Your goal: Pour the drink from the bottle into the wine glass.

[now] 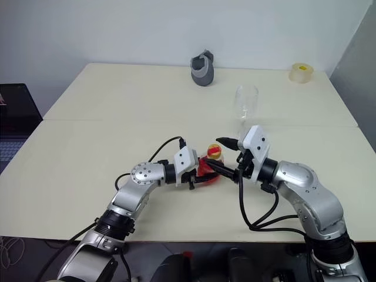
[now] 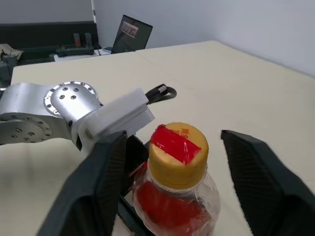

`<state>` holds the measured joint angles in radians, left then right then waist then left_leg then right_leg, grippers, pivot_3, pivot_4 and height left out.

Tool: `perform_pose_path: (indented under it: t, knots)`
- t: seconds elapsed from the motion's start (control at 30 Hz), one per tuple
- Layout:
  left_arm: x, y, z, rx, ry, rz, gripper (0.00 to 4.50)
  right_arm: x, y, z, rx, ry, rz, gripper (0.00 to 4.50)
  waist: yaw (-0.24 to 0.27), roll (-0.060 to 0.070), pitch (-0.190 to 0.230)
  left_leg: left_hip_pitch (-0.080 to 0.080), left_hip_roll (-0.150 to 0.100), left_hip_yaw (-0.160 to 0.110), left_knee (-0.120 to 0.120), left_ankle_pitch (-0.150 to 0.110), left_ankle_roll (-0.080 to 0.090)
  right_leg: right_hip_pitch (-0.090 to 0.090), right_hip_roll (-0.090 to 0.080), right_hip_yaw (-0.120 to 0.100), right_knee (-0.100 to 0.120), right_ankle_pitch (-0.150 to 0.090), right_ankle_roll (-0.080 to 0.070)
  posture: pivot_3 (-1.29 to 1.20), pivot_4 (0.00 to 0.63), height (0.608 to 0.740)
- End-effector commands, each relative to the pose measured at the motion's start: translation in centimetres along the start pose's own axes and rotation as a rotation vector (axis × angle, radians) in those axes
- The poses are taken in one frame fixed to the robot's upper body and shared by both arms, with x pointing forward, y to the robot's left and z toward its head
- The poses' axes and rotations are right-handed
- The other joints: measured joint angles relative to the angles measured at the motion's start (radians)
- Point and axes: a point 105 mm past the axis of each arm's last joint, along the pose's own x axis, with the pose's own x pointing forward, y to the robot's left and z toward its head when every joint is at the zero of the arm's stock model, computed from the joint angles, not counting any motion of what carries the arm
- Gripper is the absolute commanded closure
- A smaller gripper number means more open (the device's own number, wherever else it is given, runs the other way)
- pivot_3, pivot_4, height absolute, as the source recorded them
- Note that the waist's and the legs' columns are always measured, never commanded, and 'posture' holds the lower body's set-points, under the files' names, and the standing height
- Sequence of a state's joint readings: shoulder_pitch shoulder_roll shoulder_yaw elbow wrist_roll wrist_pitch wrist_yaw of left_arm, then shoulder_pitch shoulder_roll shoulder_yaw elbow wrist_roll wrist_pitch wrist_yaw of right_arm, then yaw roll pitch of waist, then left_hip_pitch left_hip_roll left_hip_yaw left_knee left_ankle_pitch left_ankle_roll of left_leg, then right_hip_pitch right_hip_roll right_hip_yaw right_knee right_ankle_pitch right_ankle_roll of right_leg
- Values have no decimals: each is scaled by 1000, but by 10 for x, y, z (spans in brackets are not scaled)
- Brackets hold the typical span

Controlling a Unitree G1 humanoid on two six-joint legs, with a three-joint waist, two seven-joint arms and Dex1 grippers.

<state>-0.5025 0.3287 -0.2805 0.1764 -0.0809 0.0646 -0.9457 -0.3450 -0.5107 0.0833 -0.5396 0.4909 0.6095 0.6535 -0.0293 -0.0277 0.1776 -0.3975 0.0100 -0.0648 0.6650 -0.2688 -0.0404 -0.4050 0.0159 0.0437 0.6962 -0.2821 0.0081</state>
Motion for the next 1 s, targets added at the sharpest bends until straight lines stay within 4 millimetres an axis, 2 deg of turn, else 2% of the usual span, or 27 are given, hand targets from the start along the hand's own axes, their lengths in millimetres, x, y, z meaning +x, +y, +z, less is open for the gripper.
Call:
perform_pose_path:
  t: [0.03, 0.07, 0.1, 0.23, 0.33, 0.47, 0.53, 0.67, 0.8, 0.83, 1.0]
  knots:
    - [1, -5, 9, 37, -20, -20, 2686, 2, 0, 10, -67, -30, 13, 2682, 0, 0, 0, 0, 0, 0, 0, 0, 0, 0, 0, 0, 0, 0, 0, 0, 150, 740]
    - [1, -5, 10, 37, -20, -22, 2686, 2, 1, 10, -74, -28, 18, 3107, 0, 0, 0, 0, 0, 0, 0, 0, 0, 0, 0, 0, 0, 0, 0, 0, 150, 740]
    - [1, -6, 10, 36, -21, -25, 2690, 2, 1, 10, -77, -29, 23, 3277, 0, 0, 0, 0, 0, 0, 0, 0, 0, 0, 0, 0, 0, 0, 0, 0, 150, 740]
    - [1, -10, 14, 28, -34, -59, 2935, 0, 1, 11, -124, -14, 122, 3273, 0, 0, 0, 0, 0, 0, 0, 0, 0, 0, 0, 0, 0, 0, 0, 0, 150, 740]
    - [-4, -20, 21, 32, -65, -133, 3102, -4, -7, 6, -248, 66, 280, 3273, -2, 1, 0, 1, 0, 1, 0, 0, 0, 0, 0, 0, 0, 0, 0, 0, 150, 740]
    - [-16, -42, 20, 83, -34, -276, 3338, -6, -26, -3, -408, 184, 463, 3273, -6, 1, 1, 1, 1, 3, -1, 0, 0, 0, 1, -1, 0, 0, 0, 0, 150, 740]
    - [-20, -47, 19, 90, -22, -299, 3480, -3, -31, -2, -446, 200, 519, 3273, -8, 1, 1, 3, 2, 4, -1, 0, 0, 0, 1, 0, 0, 0, 0, 0, 150, 740]
    - [-21, -44, 19, 68, -23, -259, 3601, 0, -31, 1, -429, 211, 582, 3273, -2, 1, 1, 2, 2, 1, -1, 0, 0, 0, 0, -1, 0, 0, -1, 0, 150, 740]
    - [-12, -27, 23, 12, -74, -80, 3634, 1, -27, 13, -318, 110, 505, 3273, 1, 1, 1, 1, 1, 1, 0, 0, 0, 0, -1, 0, 0, 0, -1, 0, 150, 740]
    - [-11, -24, 24, -1, -85, -46, 3648, 1, -26, 16, -290, 88, 473, 2555, 4, 1, 1, 1, 1, 0, 0, 0, 0, 1, -1, 0, 0, 0, -1, 0, 150, 740]
    - [-11, -3, 23, -61, -106, 168, 3713, -9, -22, 33, -117, -52, 245, 809, 21, 1, 1, -3, 0, -5, 5, 0, 0, 0, -2, -1, 1, 0, -1, 0, 150, 740]
